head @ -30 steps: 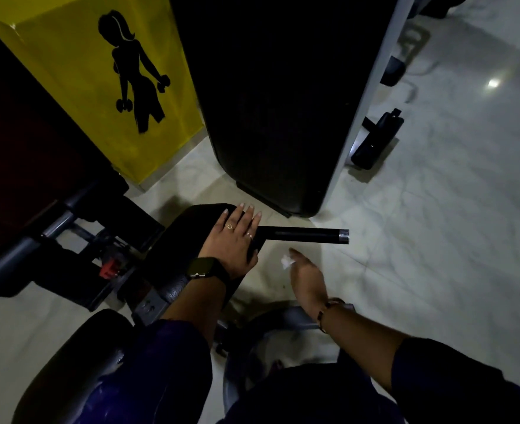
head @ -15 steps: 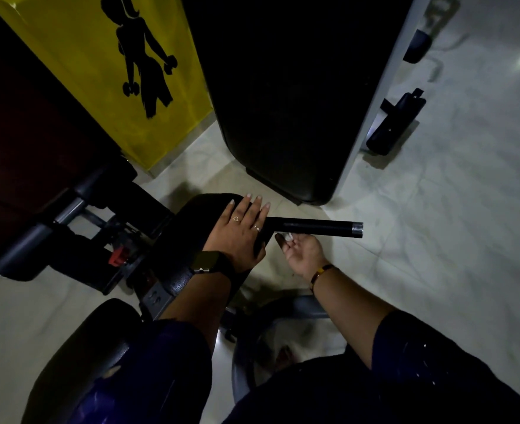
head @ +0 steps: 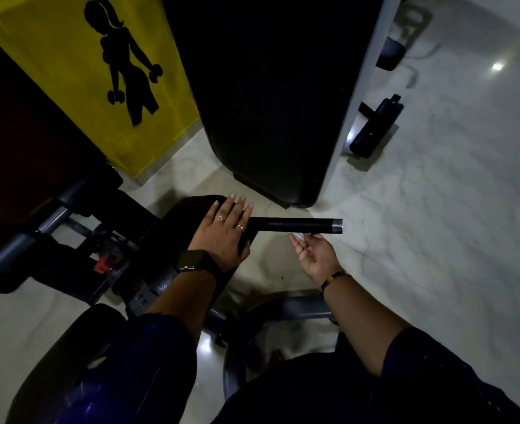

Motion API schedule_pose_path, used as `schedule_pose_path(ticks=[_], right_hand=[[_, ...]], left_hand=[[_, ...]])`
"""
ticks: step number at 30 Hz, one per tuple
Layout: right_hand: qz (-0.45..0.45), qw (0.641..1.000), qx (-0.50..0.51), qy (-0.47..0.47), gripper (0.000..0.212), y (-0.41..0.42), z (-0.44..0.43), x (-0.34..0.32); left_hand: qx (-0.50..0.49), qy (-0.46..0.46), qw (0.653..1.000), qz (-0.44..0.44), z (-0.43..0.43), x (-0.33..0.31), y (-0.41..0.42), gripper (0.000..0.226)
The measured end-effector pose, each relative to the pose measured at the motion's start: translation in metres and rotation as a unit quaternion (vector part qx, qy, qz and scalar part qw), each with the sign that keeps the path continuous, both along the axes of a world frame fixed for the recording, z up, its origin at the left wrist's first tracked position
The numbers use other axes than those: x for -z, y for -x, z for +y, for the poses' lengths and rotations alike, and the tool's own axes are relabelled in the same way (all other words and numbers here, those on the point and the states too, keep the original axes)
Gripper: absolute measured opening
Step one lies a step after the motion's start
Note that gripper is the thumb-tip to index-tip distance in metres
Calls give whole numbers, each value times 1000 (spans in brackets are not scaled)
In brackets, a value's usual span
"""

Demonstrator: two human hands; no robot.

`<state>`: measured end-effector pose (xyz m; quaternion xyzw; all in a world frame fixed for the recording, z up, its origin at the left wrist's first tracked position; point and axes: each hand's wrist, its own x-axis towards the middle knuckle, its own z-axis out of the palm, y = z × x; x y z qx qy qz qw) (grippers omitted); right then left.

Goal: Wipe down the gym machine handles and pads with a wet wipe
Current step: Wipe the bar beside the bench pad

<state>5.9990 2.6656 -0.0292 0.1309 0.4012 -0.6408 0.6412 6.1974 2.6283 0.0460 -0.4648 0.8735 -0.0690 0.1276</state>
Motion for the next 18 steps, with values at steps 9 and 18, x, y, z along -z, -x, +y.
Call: schedule_pose_path(ticks=[9, 18], right_hand=[[26, 997, 78, -17, 26, 48, 31, -10], [514, 858, -9, -15, 31, 66, 25, -38]], left_hand=[[0, 9, 1000, -24, 3, 1, 2, 76], [-2, 5, 1000, -24, 4, 0, 3, 75]])
